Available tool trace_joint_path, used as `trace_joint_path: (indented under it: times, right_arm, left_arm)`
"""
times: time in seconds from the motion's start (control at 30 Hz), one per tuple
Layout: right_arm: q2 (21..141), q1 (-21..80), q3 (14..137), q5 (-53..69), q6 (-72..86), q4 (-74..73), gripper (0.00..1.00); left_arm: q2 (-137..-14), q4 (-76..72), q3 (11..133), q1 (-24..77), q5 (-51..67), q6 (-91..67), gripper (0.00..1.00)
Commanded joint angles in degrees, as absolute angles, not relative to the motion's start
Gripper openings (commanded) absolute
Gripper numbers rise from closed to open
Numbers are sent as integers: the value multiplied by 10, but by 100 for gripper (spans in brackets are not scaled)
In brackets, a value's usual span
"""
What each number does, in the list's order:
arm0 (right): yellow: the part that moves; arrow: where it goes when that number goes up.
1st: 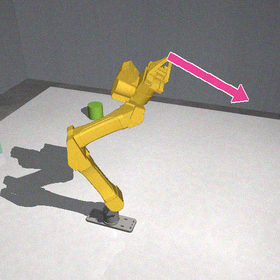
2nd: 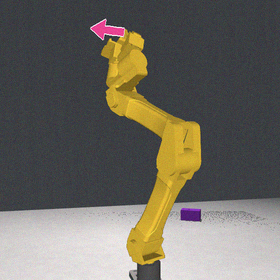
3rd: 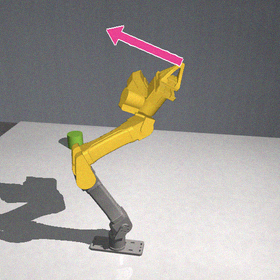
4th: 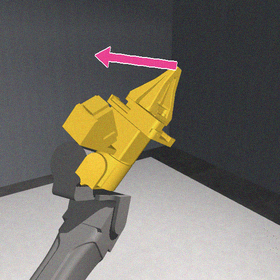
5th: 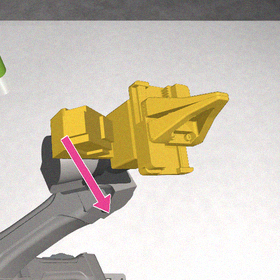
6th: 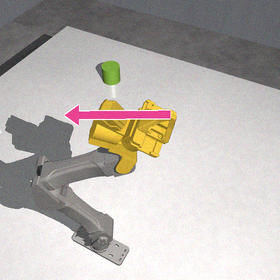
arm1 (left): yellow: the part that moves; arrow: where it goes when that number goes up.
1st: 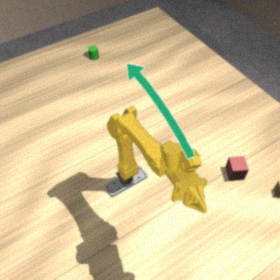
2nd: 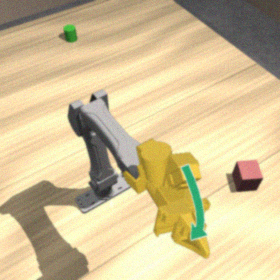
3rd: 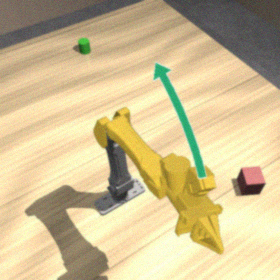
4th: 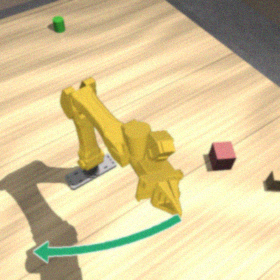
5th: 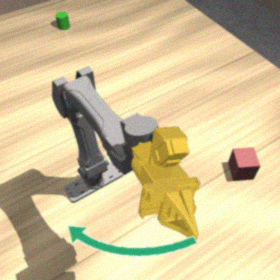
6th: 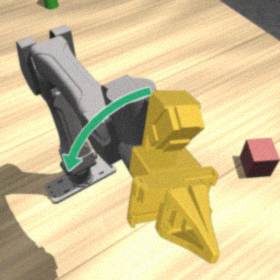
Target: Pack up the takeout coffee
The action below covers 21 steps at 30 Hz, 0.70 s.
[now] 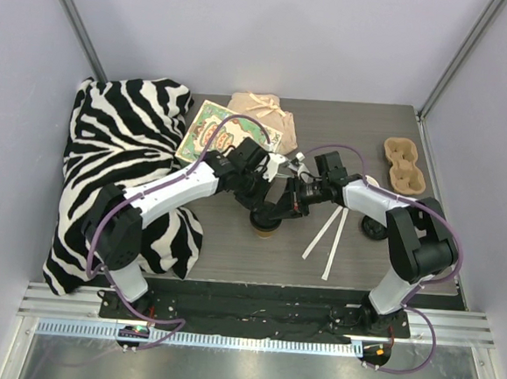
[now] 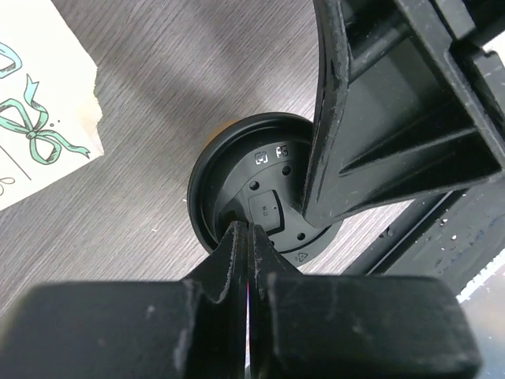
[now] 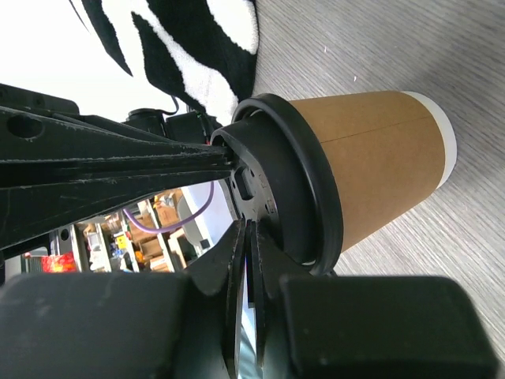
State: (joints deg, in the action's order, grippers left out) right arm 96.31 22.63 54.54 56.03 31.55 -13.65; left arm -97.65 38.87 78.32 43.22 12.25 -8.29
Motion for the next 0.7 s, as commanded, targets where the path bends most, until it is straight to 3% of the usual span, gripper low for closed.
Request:
trace_joint_path:
  times: [0.0,0.3,0.67]
  right_arm:
    - [994,226,541,482,269,-185,13]
    - [990,226,543,483,268,-185,13]
    - [997,227,541,484,266,-185,13]
  left_arm:
    - [-979,422,785,419,120,-69,0]
    - [-937,475,890,421,120,-77,7]
    - [-982,430,780,433,115,-82,8]
